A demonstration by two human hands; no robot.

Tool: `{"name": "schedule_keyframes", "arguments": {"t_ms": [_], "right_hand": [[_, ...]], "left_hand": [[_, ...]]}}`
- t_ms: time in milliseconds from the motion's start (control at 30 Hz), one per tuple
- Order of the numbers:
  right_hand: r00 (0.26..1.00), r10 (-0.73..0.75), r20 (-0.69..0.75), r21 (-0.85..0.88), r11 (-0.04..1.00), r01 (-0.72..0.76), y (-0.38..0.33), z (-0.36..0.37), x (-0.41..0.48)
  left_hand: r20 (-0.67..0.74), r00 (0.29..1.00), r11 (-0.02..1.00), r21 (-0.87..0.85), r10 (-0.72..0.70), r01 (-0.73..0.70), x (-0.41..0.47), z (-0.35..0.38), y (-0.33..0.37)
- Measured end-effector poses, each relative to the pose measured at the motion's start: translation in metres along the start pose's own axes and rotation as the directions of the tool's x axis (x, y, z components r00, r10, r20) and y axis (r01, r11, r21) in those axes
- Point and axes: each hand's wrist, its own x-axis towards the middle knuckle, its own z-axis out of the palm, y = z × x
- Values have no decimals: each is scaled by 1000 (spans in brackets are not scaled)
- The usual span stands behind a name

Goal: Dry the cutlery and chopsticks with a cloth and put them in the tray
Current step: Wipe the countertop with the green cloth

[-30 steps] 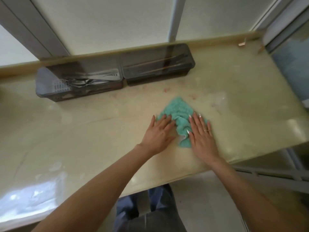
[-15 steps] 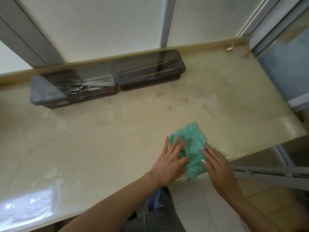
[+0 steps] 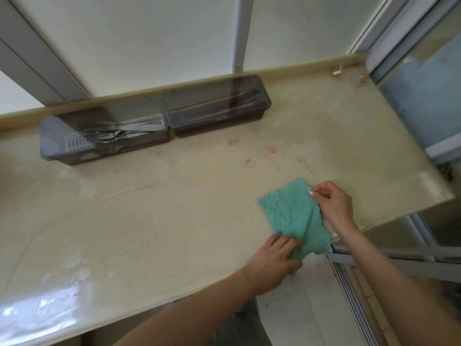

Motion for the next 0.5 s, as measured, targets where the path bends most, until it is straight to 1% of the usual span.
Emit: {"name": "schedule_keyframes", "arguments": {"t_ms": [67, 133, 167, 233, 267, 300, 333, 400, 500], "right_hand": [[996, -38, 75, -100, 994, 46, 2, -8, -7], [995, -9, 97, -135, 991, 22, 10, -20, -19], [995, 17, 94, -97, 995, -7, 18, -26, -26], [990, 53, 127, 24, 998, -56, 38, -36, -43], [986, 67, 156, 62, 995, -77, 47, -37, -53], [983, 68, 171, 84, 993, -83, 57, -36, -61], [983, 71, 171, 73, 994, -84, 67, -33, -67], [988, 72, 140, 25, 997, -76, 83, -28, -73], [995, 96, 11, 25, 995, -96, 101, -32, -71]], "left_hand": [[24, 1000, 1000, -8, -1, 1, 5, -6, 2], [-28, 997, 996, -43, -77, 76, 7, -12, 3], [-65, 987, 989, -38, -147, 145, 9, -14, 1], [-116, 938, 942, 40, -325, 332, 13, -19, -9], [-125, 905, 903, 95, -407, 419, 15, -22, -16], [-104, 879, 870, 134, -464, 475, 17, -26, -23], [-85, 870, 852, 177, -485, 492, 17, -28, -28], [-45, 873, 845, 232, -485, 482, 17, -27, -32], [-9, 858, 832, 241, -514, 500, 16, -26, -28]]}}
